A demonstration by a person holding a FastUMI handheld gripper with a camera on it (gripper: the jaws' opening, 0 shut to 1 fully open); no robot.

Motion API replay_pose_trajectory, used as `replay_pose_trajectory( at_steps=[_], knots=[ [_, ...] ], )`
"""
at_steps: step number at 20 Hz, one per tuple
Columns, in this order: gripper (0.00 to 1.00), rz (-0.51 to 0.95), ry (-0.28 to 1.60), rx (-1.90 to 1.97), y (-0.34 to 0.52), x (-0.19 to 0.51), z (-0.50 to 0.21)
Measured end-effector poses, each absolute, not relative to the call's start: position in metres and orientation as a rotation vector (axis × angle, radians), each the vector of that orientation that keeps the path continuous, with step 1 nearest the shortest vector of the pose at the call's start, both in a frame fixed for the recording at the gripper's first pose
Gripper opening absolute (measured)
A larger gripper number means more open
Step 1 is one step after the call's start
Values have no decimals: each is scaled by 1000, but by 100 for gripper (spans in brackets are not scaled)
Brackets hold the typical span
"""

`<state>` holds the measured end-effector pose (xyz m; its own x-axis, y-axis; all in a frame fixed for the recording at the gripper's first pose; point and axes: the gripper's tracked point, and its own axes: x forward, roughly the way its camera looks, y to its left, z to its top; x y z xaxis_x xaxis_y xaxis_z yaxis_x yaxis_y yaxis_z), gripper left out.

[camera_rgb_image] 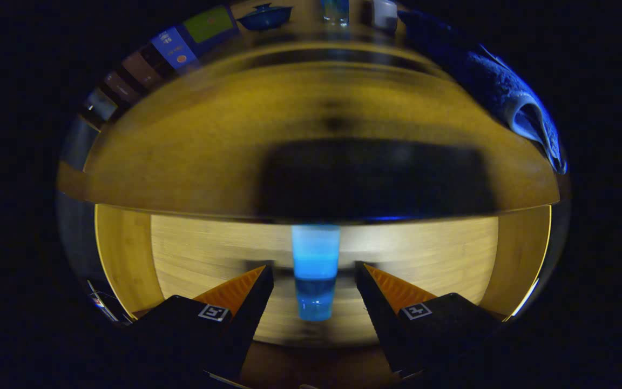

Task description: Pull open the drawer, take out the items inside it, and place them on the countertop above the cabinet.

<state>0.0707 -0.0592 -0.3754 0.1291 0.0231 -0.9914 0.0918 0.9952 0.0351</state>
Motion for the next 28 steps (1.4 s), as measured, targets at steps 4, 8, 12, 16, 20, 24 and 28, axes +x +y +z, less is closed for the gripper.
replay_pose_trajectory(
  at_steps=[4, 8, 12, 16, 20, 24, 28],
  knots=[
    [60, -29, 1441, 89, -58, 70, -385],
    [40, -3, 1408, 85, -56, 72, -377],
    [40, 28, 1343, 98, -51, 73, -351],
    [40, 103, 1252, 133, -41, 56, -298],
    [40, 129, 1163, 121, -45, 43, -255],
    [40, 123, 1056, 134, -56, 66, -213],
    [40, 79, 987, 150, -66, 122, -203]
  ],
)
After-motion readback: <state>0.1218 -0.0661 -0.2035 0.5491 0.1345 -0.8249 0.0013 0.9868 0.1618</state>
